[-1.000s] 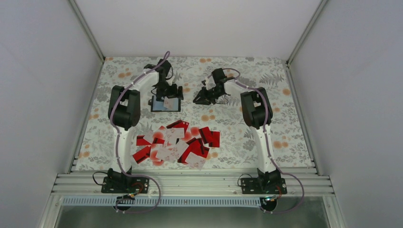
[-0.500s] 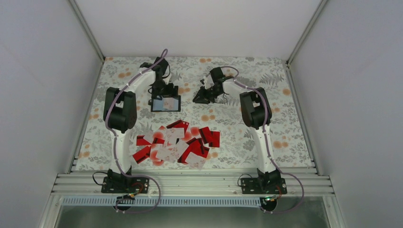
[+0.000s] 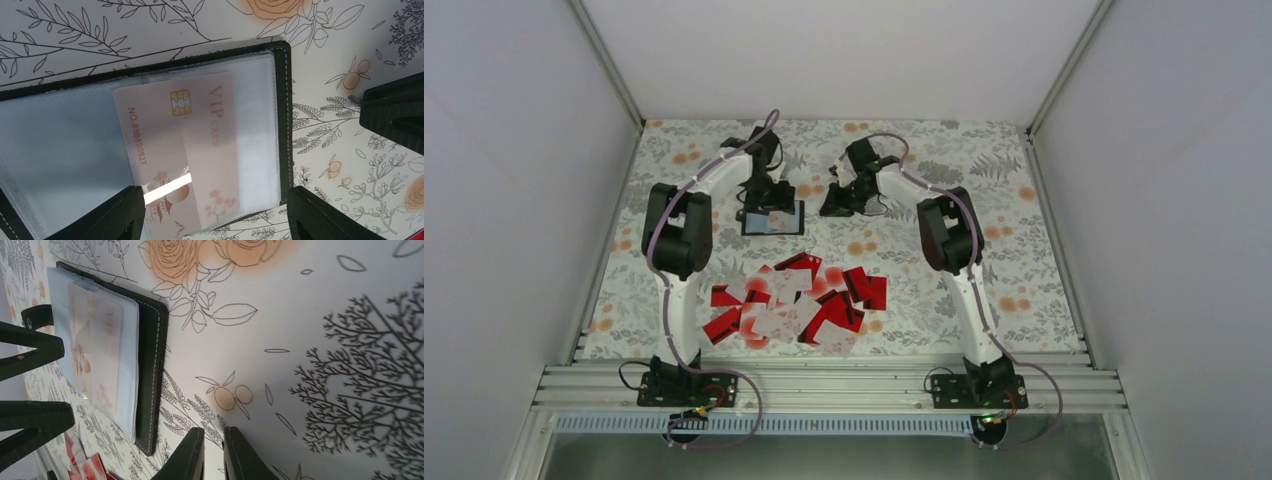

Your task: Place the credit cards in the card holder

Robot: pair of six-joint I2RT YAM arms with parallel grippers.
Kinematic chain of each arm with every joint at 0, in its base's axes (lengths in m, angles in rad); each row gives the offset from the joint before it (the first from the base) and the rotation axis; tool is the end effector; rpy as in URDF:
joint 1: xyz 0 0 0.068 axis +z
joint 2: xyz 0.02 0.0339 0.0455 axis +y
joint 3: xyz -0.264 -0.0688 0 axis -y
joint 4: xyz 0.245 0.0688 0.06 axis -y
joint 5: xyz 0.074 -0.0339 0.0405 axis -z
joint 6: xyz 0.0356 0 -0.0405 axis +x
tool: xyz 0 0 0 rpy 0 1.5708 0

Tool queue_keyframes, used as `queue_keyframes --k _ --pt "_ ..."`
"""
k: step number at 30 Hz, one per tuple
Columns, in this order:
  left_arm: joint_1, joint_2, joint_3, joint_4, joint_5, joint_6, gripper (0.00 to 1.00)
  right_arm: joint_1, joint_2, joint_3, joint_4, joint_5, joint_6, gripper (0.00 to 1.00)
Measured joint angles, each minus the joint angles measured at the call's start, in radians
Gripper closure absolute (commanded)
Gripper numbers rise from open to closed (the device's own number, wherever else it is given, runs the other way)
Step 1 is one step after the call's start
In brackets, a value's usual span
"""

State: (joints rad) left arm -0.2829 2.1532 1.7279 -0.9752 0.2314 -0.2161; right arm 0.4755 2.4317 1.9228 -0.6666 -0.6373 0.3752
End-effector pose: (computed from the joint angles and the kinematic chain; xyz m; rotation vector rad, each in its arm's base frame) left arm 0.4121 -0.1283 0.1805 0.1303 3.0050 -0.4021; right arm 0.4374 0.2491 0.1239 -0.3307 2.8347 1.0910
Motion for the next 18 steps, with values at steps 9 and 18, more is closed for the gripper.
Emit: queue_keyframes --k 9,18 --pt "0.000 0.000 -0.005 0.009 -0.050 0.000 0.29 0.027 0.047 0.084 -0.023 0.006 -0.012 0.89" --pt "-0.001 0.000 -0.007 0.014 -0.063 0.000 0.29 0.041 0.082 0.145 -0.050 0.005 -0.014 0.90"
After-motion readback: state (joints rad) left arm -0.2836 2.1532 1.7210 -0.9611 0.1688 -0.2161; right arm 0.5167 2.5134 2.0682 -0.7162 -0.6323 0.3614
